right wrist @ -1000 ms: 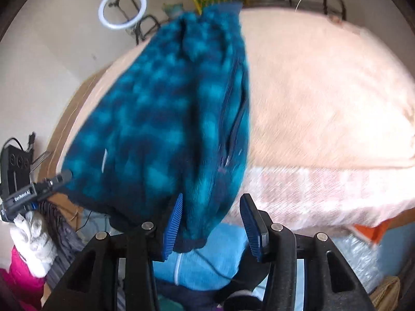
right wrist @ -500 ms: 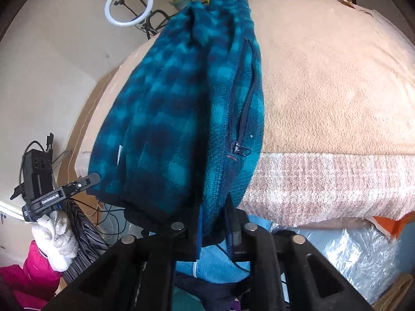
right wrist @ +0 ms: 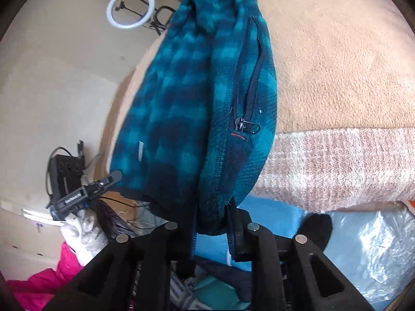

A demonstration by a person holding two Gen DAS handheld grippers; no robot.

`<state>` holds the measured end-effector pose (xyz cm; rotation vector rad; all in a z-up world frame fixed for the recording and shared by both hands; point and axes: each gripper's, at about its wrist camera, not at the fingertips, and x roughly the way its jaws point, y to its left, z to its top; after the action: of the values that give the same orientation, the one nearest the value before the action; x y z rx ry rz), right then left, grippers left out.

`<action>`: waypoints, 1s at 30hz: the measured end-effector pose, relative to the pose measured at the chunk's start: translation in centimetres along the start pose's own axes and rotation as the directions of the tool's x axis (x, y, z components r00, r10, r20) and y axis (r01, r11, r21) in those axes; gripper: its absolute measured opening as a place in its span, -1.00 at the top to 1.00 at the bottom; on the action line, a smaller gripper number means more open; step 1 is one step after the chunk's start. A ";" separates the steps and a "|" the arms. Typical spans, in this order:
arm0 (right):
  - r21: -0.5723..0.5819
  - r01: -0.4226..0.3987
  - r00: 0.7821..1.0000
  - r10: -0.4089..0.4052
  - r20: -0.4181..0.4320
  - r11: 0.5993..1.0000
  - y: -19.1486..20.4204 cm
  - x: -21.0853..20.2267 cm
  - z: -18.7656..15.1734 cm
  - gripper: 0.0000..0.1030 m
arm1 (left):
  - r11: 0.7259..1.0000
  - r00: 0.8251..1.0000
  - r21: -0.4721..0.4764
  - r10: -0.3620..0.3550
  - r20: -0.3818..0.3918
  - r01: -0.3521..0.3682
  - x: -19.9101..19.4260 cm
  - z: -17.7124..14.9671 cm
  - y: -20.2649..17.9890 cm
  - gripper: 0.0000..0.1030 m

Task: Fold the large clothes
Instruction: 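Grasp the shirt with the left tool while the right tool holds it lifted, then lower the folded plaid shirt strip onto the bed with both tools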

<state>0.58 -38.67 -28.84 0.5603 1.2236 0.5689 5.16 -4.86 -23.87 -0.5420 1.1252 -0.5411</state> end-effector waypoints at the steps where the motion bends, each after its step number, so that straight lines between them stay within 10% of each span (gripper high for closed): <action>1: 0.013 -0.043 0.999 0.042 0.020 0.999 0.1 -0.8 0.1 0.69 | 1.000 1.000 0.000 -0.006 0.006 0.006 -0.4 0.2 -0.3 0.75; 12: 0.102 -0.224 0.961 0.202 0.187 0.969 1.4 -5.1 2.3 0.71 | 0.992 0.990 -0.074 -0.094 0.104 0.102 -3.4 5.3 -3.1 0.77; 30: 0.155 -0.196 0.922 0.128 0.367 0.968 3.4 -5.1 16.8 0.71 | 0.978 0.973 -0.159 -0.096 0.211 0.131 0.7 18.1 -2.4 0.77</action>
<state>15.25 -41.14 -18.88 0.8930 0.8955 0.4671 21.97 -4.77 -16.81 -0.7987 0.9548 -0.4779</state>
